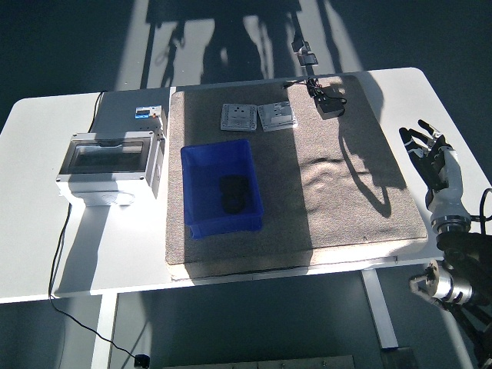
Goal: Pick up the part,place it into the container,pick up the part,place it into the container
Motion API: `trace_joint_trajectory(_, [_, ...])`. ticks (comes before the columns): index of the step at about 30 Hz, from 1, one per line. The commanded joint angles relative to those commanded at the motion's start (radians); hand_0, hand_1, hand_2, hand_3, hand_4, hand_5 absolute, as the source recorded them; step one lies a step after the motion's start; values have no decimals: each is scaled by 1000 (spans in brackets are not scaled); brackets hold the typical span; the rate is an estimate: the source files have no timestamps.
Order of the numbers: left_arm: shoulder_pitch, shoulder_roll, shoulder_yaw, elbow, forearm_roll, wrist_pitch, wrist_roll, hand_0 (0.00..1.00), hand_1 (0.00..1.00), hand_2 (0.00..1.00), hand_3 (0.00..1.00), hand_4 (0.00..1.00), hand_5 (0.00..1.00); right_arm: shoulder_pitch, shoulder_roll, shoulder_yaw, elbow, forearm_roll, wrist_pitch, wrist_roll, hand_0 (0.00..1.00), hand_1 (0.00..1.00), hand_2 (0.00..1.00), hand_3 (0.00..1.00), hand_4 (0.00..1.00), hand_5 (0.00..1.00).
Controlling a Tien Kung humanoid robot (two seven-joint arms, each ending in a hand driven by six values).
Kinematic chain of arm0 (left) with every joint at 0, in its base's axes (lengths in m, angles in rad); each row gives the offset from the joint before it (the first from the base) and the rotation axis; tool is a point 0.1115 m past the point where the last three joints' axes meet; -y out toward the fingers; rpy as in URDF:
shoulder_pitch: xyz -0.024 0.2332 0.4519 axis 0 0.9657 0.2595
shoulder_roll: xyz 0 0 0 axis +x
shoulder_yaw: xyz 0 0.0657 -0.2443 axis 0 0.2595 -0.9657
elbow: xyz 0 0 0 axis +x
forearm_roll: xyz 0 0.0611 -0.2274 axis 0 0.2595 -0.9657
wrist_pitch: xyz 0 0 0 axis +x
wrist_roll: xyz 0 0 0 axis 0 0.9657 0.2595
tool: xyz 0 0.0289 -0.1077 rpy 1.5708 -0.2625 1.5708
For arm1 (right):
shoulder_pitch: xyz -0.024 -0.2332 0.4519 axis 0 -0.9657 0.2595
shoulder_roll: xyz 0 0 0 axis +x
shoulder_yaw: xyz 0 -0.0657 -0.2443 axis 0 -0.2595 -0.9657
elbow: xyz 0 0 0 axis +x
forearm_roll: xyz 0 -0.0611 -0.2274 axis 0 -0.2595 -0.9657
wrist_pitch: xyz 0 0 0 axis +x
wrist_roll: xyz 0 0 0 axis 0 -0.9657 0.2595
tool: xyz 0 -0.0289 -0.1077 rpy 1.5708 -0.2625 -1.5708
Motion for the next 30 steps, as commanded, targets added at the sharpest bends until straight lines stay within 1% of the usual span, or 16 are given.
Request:
trace_joint_trajectory(2, [-1,-2,2,0,2,-2,3,674,540,649,594,368,715,-6,-1,7,0,45,4,6,764,716,752,781,955,594])
trace_joint_trajectory(3, [-2,-4,1,0,5,-4,5,675,541,650,603,398,712,-10,-3,8,4,72,16,10,688,344,484,719,958,588])
trace_joint_trajectory(8, [-3,-11,15,0,-3,-12,9,675,541,650,603,398,712,-17,-10,21,29,185,69,8,688,344,484,719,958,588])
trace_joint_trajectory(9, [-3,-11,18,0,-5,-14,10,674,545,663,615,453,725,-17,-10,24,30,193,75,6,619,269,308,641,979,592])
trace_joint_trajectory(12, [-3,-13,34,0,-14,-24,14,674,545,663,615,453,725,-20,-12,45,38,249,127,13,619,269,308,641,979,592])
trace_joint_trajectory(14, [-4,-13,40,0,-18,-27,16,674,545,663,615,453,725,-23,-13,45,41,292,177,36,619,269,308,641,979,592])
trace_joint_trajectory(15, [-4,-13,42,0,-17,-28,17,677,545,667,626,522,751,-25,-13,43,45,316,209,44,607,239,260,445,980,584])
trace_joint_trajectory(17, [-4,-11,40,0,-13,-28,17,677,545,667,626,522,751,-27,-16,37,58,343,274,35,607,239,260,445,980,584])
trace_joint_trajectory(20, [-5,-10,32,0,-5,-26,15,677,545,667,626,522,751,-25,-19,28,81,312,359,-9,607,239,260,445,980,584])
trace_joint_trajectory(21, [-6,-10,30,0,-3,-24,14,675,521,629,628,511,791,-24,-20,25,87,299,385,-22,638,278,283,446,965,545])
trace_joint_trajectory(24, [-7,-9,26,0,-5,-21,14,675,521,629,628,511,791,-20,-21,9,96,280,454,-44,638,278,283,446,965,545])
trace_joint_trajectory(25, [-7,-9,26,0,-7,-20,14,675,521,629,628,511,791,-18,-21,3,95,284,463,-42,638,278,283,446,965,545])
trace_joint_trajectory(26, [-8,-8,24,0,-8,-17,14,675,521,629,628,511,791,-16,-22,-10,92,301,460,-32,638,278,283,446,965,545])
trace_joint_trajectory(27, [-9,-7,21,0,-8,-14,14,675,531,633,626,513,781,-15,-23,-22,90,316,454,-23,729,676,787,624,982,560])
trace_joint_trajectory(30, [-11,-3,11,0,-8,-4,13,675,531,633,626,513,781,-13,-22,-66,85,358,435,2,729,676,787,624,982,560])
